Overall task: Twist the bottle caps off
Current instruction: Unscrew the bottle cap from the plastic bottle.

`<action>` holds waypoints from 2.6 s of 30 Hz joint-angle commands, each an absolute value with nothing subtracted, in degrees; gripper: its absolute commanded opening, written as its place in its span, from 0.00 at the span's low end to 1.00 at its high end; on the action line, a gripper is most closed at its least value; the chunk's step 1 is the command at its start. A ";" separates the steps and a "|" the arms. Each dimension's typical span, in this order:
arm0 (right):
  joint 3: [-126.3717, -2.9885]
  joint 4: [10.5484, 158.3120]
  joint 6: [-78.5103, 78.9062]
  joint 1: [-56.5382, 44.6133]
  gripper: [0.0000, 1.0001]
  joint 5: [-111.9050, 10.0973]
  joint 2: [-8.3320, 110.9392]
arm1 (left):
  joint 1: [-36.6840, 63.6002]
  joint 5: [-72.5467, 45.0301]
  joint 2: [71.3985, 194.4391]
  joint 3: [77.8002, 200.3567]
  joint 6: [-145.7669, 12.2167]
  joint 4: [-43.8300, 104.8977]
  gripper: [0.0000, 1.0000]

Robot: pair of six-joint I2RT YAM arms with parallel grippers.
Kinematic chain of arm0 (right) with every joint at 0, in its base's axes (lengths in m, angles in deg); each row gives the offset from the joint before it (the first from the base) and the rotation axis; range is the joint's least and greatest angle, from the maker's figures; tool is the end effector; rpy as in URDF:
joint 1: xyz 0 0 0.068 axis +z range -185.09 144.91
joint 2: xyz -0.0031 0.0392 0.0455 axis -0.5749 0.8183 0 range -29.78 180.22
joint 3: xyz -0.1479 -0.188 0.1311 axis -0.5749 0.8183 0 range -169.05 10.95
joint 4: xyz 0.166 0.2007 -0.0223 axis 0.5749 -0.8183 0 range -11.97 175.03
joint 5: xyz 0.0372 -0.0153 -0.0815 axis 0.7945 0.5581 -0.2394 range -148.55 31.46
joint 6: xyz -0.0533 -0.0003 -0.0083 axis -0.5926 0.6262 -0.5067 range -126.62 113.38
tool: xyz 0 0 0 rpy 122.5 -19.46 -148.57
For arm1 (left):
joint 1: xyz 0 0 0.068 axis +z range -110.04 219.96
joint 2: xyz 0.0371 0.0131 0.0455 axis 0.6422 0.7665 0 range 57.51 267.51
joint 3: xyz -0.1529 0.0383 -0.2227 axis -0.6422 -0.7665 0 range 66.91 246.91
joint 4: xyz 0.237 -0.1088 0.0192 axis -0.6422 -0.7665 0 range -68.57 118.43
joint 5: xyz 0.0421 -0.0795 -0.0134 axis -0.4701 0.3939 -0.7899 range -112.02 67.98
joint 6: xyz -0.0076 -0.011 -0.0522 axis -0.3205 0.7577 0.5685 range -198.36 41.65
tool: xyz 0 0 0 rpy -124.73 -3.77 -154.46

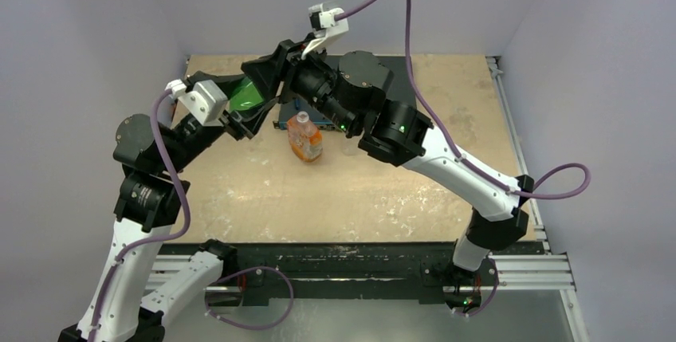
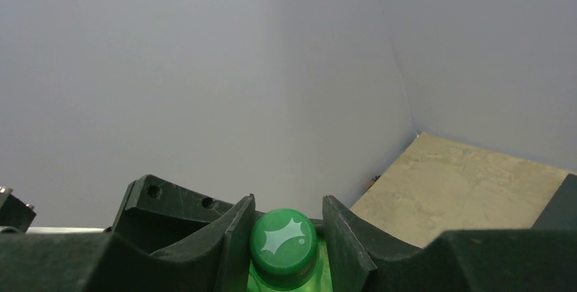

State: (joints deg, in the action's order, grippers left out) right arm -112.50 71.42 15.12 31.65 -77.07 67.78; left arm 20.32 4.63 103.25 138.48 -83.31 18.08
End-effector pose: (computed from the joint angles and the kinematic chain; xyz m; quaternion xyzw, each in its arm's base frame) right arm 0.1503 0.3209 0.5590 -0.1212 0.6200 0.4639 0.6211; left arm 0.1191 -0.0595 0.4917 0.3047 0.5365 -0.2374 0.7503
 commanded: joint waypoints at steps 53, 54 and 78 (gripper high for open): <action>-106.92 74.62 12.50 30.83 0.80 -79.44 57.92 | 20.54 14.51 102.89 137.84 -77.84 21.50 0.00; -107.28 74.68 12.80 30.83 0.79 -79.36 58.36 | 20.53 14.48 102.79 137.76 -77.97 21.35 0.00; -107.24 76.65 18.99 30.83 0.59 -76.43 62.67 | 20.53 3.16 102.60 137.58 -81.34 20.23 0.00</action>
